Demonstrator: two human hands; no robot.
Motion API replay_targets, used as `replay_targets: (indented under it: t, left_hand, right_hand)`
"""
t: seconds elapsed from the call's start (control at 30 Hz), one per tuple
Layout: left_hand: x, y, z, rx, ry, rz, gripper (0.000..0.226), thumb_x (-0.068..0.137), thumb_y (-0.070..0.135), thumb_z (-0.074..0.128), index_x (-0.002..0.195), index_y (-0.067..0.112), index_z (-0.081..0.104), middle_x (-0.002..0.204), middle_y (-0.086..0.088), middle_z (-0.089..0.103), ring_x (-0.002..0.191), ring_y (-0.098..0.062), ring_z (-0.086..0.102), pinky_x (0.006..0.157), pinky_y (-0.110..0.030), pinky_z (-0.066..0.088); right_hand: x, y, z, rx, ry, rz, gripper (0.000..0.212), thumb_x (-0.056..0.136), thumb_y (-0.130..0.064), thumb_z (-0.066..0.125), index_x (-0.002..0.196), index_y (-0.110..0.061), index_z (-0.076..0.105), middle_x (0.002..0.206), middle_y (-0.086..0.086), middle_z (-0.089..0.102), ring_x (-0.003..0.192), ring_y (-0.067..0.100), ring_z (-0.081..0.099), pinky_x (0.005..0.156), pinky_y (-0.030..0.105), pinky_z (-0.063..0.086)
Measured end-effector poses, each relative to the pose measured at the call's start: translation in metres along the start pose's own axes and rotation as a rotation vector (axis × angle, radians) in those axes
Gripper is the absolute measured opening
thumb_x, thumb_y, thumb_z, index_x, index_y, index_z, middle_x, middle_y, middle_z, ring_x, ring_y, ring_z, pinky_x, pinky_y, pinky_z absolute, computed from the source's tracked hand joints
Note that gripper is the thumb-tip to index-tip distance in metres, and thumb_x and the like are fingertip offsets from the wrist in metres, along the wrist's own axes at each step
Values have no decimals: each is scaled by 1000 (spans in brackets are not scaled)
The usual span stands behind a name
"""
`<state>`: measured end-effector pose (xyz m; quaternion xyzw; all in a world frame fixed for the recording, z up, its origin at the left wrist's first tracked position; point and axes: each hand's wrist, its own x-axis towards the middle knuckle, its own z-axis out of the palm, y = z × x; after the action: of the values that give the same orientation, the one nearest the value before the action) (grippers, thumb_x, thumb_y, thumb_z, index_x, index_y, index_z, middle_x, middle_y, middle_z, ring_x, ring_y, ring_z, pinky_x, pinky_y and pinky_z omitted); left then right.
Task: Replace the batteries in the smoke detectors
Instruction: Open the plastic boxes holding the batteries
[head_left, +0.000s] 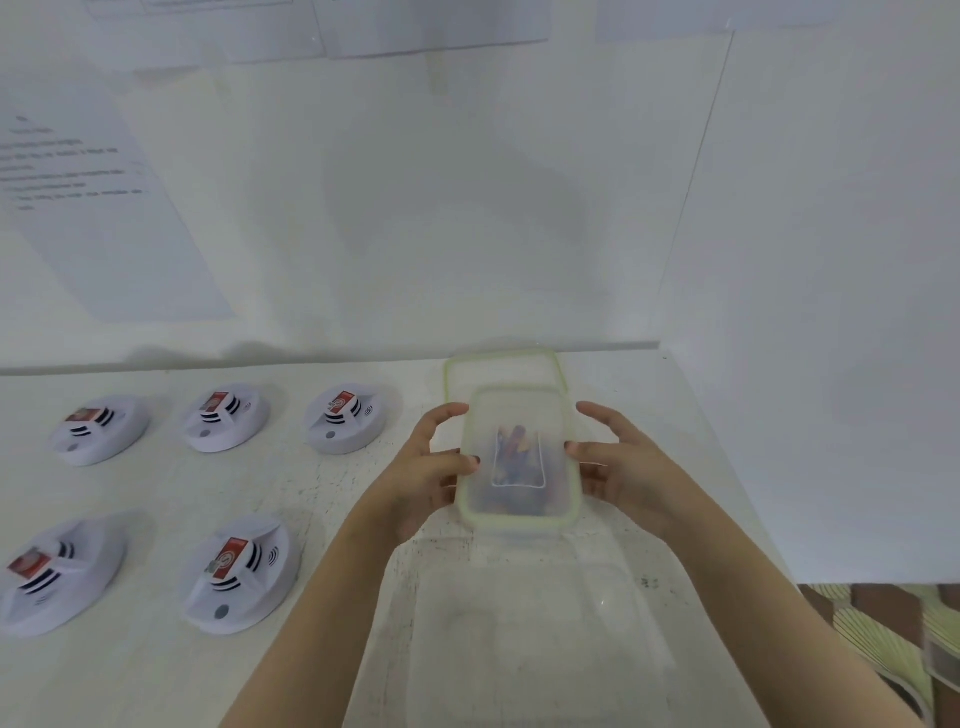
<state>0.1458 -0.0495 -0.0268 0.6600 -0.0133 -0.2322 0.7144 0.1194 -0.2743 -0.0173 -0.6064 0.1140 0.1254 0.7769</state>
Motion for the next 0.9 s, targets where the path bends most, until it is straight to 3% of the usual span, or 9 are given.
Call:
replay_targets:
  t: [0.13,0.3,0.37,0.43,0.47,0.53,0.6,0.73,0.9]
  left_hand:
    - [7,-4,-1,-159,-55,-39,62,71,-6,58,118,34,46,95,-6,71,76,-27,62,61,-34,51]
    - [8,-11,-7,-185,-84,-34,60,69,-4,59,112,33,43,103,-16,63,89,-30,53,69,-38,45]
    - [8,-11,-5,-229,-39,6,60,69,-12,58,110,27,40,88,-16,66,74,-24,64,61,-31,52]
    - [7,-9,-4,-184,15,56,56,76,-18,54,110,22,36,64,-9,64,56,-16,64,53,-23,51]
    - [6,-9,-3,-133,26,64,56,76,-14,57,112,23,36,65,-8,64,58,-16,63,58,-24,50]
    - [3,-6,-5,-9,49,64,71,62,4,71,119,31,39,95,-12,67,82,-23,64,76,-34,49]
    - [3,-2,-7,72,69,101,88,49,17,75,125,41,37,119,-6,63,103,-25,62,85,-35,49]
    - [17,14,-6,46,62,170,75,72,9,69,130,45,38,122,1,66,110,-15,63,95,-29,45]
    - [25,32,-5,324,222,155,44,92,11,61,129,33,51,116,-17,65,107,-21,61,98,-33,44]
  right_hand:
    - [6,0,1,70,-63,43,51,88,4,54,128,-27,46,82,11,66,67,23,59,68,35,49]
    - [12,-1,3,129,-66,30,52,88,8,51,126,-26,44,80,10,66,64,21,62,59,32,53]
    - [12,-1,5,96,-58,-10,51,89,8,51,126,-26,43,85,13,66,67,22,64,59,31,55]
    - [11,-1,5,52,-48,-32,50,90,4,52,128,-27,41,94,16,67,75,24,65,71,35,55]
    - [10,0,4,13,-38,-35,51,91,0,55,130,-28,39,101,19,67,81,25,65,79,38,54]
    - [4,0,2,-153,-19,-26,59,88,-18,65,135,-34,32,115,22,63,93,27,64,88,42,51]
    - [-5,-1,2,-329,-34,15,74,81,-31,72,136,-43,24,117,19,61,101,26,63,82,35,55]
    - [-16,4,5,-485,-63,49,103,71,-30,81,140,-51,7,124,22,54,103,25,62,69,25,57]
    - [-15,-2,5,-422,40,-41,95,74,-11,77,143,-38,17,107,14,65,92,23,67,71,27,56]
